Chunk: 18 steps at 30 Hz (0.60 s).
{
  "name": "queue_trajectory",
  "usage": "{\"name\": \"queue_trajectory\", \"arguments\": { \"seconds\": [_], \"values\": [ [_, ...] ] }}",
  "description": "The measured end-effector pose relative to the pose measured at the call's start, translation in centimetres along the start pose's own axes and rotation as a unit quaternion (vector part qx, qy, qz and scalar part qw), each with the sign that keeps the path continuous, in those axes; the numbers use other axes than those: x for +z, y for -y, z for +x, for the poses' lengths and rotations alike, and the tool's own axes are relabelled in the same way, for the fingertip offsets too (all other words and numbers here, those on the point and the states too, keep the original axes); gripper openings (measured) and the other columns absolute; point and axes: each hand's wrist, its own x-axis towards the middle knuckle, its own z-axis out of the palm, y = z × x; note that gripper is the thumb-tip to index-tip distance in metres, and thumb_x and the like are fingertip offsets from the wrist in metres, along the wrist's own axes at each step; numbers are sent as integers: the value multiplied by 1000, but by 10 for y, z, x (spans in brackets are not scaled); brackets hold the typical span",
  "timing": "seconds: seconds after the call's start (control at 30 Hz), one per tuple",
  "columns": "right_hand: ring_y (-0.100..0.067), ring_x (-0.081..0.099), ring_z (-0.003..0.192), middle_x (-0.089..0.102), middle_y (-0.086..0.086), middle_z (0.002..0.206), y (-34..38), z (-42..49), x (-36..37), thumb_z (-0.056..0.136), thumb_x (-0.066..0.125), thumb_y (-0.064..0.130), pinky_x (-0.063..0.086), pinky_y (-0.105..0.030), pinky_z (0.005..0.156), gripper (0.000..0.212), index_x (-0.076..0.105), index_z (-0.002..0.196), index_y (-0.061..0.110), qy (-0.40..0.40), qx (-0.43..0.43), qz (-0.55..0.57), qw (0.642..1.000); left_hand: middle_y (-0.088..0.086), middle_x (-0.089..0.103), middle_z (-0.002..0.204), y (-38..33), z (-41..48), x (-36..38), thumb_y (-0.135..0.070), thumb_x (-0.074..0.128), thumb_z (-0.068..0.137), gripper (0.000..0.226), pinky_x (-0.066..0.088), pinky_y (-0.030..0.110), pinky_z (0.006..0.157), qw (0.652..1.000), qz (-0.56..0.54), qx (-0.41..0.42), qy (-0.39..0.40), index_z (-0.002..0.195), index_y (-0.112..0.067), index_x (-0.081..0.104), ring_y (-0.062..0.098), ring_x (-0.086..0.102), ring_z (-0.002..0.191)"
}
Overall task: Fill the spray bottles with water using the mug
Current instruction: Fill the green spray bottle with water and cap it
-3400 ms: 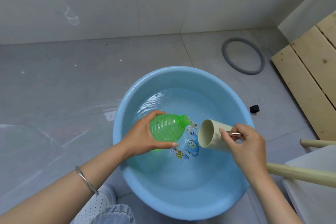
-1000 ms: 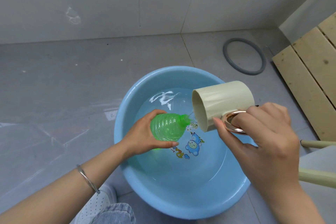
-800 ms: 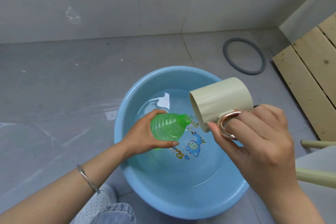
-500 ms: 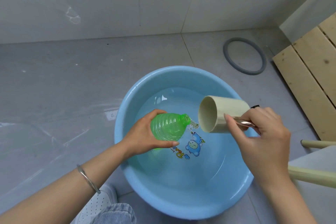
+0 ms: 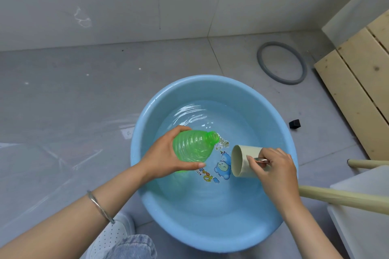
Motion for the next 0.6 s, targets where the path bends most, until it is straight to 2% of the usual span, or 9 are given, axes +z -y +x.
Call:
{"name": "queue_trajectory", "arguments": {
  "seconds": [0.17,0.3,0.43,0.5,0.6],
  "values": [
    [-22,39,56,31,13,52,-1,-3,6,71,81,8,23,-31,60,50,34,58,21,8,3,7,1000,-24,61,111,0,0,0,-71,82,43,80,47,31,97,1000,-1,3,0,112,-44,52,1,57,107],
    [-20,41,58,38,9,53,1,-4,5,73,80,10,26,-30,61,46,38,55,17,-9,18,32,999,-25,61,110,-2,0,0,-71,81,43,80,47,30,97,1000,-4,3,2,111,-42,53,0,57,106],
    [-18,39,63,43,-1,53,11,0,-14,77,77,11,29,-26,58,42,41,54,11,-61,77,128,987,-24,61,112,-1,0,0,-73,81,43,83,48,34,98,1000,-2,2,1,114,-42,52,1,58,107],
    [-16,41,61,46,-6,58,19,2,-28,78,76,13,30,-18,55,39,45,55,7,-84,100,178,975,-25,61,112,0,0,0,-74,81,43,83,48,34,98,1000,0,2,1,115,-43,52,1,58,108],
    [-9,40,57,48,-5,63,37,5,-51,78,76,13,30,-11,54,37,47,56,6,-110,94,220,965,-26,60,114,-2,0,-1,-74,80,42,84,47,34,99,1000,2,-1,1,115,-42,52,0,57,109]
  ]
}}
